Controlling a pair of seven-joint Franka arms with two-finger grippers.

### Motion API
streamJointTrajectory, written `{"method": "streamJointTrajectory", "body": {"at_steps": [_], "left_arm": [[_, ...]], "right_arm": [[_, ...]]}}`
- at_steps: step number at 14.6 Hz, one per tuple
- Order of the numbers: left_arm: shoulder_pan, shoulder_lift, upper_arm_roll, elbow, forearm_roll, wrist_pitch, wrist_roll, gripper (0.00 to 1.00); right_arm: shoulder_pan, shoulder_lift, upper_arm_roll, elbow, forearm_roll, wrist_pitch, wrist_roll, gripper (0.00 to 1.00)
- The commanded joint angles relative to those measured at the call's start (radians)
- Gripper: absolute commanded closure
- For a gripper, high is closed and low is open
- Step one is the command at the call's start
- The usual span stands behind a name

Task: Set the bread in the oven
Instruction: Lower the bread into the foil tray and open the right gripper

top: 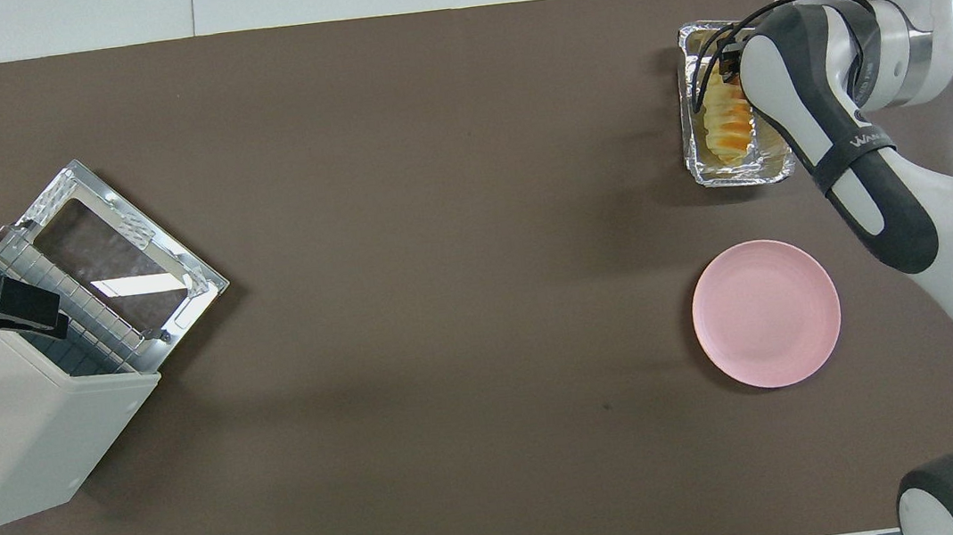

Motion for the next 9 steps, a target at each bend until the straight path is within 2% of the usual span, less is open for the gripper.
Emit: {"method": "streamJointTrajectory", "body": {"at_steps": [1,9], "left_arm": [[-0.003,-0.021,0.001,-0.023,0.021,0.015,-0.007,0.00],[-0.003,-0.021,0.001,-0.023,0.021,0.015,-0.007,0.00]], "right_arm": [[-0.009,-0.019,0.005,-0.011,0.011,-0.009,-0.017,0.00],[-0.013,-0.070,0.003,-0.012,0.005,-0.091,-0.024,0.00]]}}
